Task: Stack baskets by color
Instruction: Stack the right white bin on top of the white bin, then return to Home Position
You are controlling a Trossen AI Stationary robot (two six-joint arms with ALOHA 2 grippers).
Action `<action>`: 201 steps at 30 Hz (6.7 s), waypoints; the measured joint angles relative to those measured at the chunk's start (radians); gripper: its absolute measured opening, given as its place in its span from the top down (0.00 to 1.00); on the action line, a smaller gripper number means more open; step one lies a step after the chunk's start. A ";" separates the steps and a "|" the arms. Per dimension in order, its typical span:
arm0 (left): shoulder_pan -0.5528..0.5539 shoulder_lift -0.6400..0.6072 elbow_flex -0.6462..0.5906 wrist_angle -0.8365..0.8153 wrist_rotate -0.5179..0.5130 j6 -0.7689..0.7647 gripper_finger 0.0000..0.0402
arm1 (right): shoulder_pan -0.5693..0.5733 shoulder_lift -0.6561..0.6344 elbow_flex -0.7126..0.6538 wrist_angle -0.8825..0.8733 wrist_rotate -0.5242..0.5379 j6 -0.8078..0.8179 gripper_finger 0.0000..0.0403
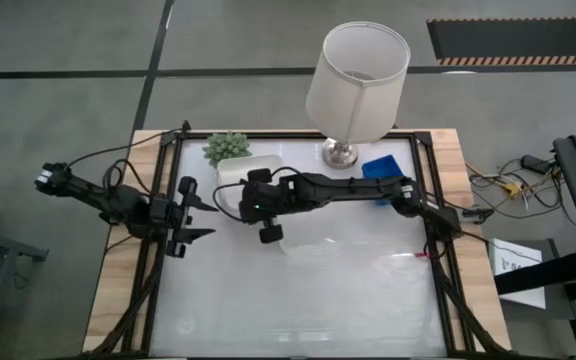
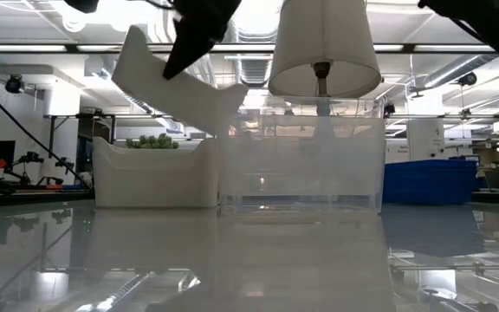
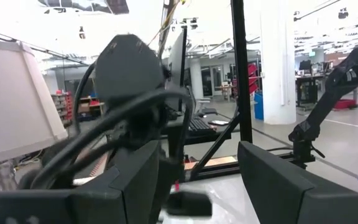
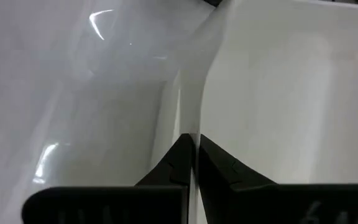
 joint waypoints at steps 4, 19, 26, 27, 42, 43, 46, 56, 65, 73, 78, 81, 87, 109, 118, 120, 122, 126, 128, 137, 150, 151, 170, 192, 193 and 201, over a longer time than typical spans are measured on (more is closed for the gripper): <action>0.000 0.000 0.000 -0.003 0.000 0.000 0.49 | -0.011 0.022 0.000 0.046 0.001 -0.014 0.98; 0.000 0.004 -0.001 -0.005 0.000 0.017 0.49 | -0.029 0.061 -0.002 0.095 -0.001 0.022 0.97; 0.000 0.004 -0.001 -0.003 0.000 0.018 0.49 | -0.041 0.067 -0.002 0.101 -0.001 0.083 0.82; 0.000 0.004 -0.001 -0.003 0.000 0.018 0.49 | -0.044 0.067 -0.002 0.101 -0.001 0.091 0.79; 0.000 0.006 -0.002 -0.009 -0.030 0.017 0.49 | -0.001 -0.042 0.000 -0.015 -0.005 0.138 0.65; 0.000 0.015 -0.002 -0.008 -0.041 0.016 0.49 | 0.008 -0.058 0.000 -0.047 -0.008 0.158 0.66; 0.000 0.056 0.001 -0.006 -0.108 0.009 0.49 | 0.042 -0.090 -0.006 -0.142 -0.008 0.217 0.67; 0.002 0.328 0.145 -0.183 -0.246 -0.067 0.49 | 0.210 -0.199 -0.210 -0.205 -0.008 0.349 0.72; 0.007 0.620 0.442 -0.708 -0.262 -0.137 0.49 | 0.295 -0.496 -0.657 0.083 0.000 0.496 0.72; 0.121 0.811 0.646 -1.043 -0.182 -0.210 0.49 | 0.352 -0.723 -0.994 0.369 0.000 0.495 0.72; 0.222 0.892 0.664 -1.060 -0.154 -0.152 0.49 | 0.369 -0.826 -1.160 0.504 0.003 0.487 0.73; 0.263 0.914 0.691 -1.056 -0.164 -0.140 0.49 | 0.374 -0.874 -1.244 0.565 0.002 0.487 0.73; 0.329 0.920 0.700 -1.095 -0.144 -0.136 0.49 | 0.373 -0.952 -1.371 0.654 0.003 0.485 0.73; 0.348 0.918 0.674 -1.136 -0.076 -0.166 0.99 | 0.373 -0.994 -1.441 0.705 0.002 0.458 0.73; 0.331 0.853 0.674 -1.125 -0.140 -0.135 1.00 | 0.373 -0.993 -1.446 0.706 0.001 0.472 0.73; 0.329 0.827 0.671 -1.117 -0.145 -0.133 1.00 | 0.373 -0.993 -1.456 0.723 0.002 0.472 0.73; 0.325 0.798 0.656 -1.083 -0.146 -0.129 1.00 | 0.373 -0.993 -1.475 0.764 0.001 0.466 0.73; 0.322 0.744 0.585 -0.997 -0.144 -0.094 1.00 | 0.373 -0.993 -1.513 0.821 0.000 0.448 0.73; 0.322 0.717 0.544 -0.974 -0.142 -0.088 1.00 | 0.373 -0.993 -1.527 0.834 0.000 0.449 0.73; 0.322 0.619 0.396 -0.835 -0.126 -0.088 1.00 | 0.373 -0.993 -1.548 0.882 0.000 0.450 0.73; 0.333 0.661 0.375 -0.810 -0.113 -0.088 1.00 | 0.373 -0.993 -1.548 0.895 0.000 0.451 0.73; 0.335 0.669 0.375 -0.809 -0.113 -0.088 1.00 | 0.373 -0.993 -1.549 0.895 0.000 0.455 0.73; 0.336 0.705 0.377 -0.784 -0.108 -0.087 0.90 | 0.373 -0.993 -1.551 0.908 0.000 0.455 0.73; 0.294 0.581 0.004 0.153 -0.030 0.019 0.70 | 0.369 -1.006 -1.823 1.379 0.000 0.253 0.73; 0.295 0.582 -0.028 0.199 -0.040 0.018 0.70 | 0.367 -1.016 -1.837 1.393 0.000 0.251 0.73; 0.294 0.521 -0.159 0.366 -0.043 0.019 0.76 | 0.341 -1.159 -1.931 1.405 0.002 0.266 0.73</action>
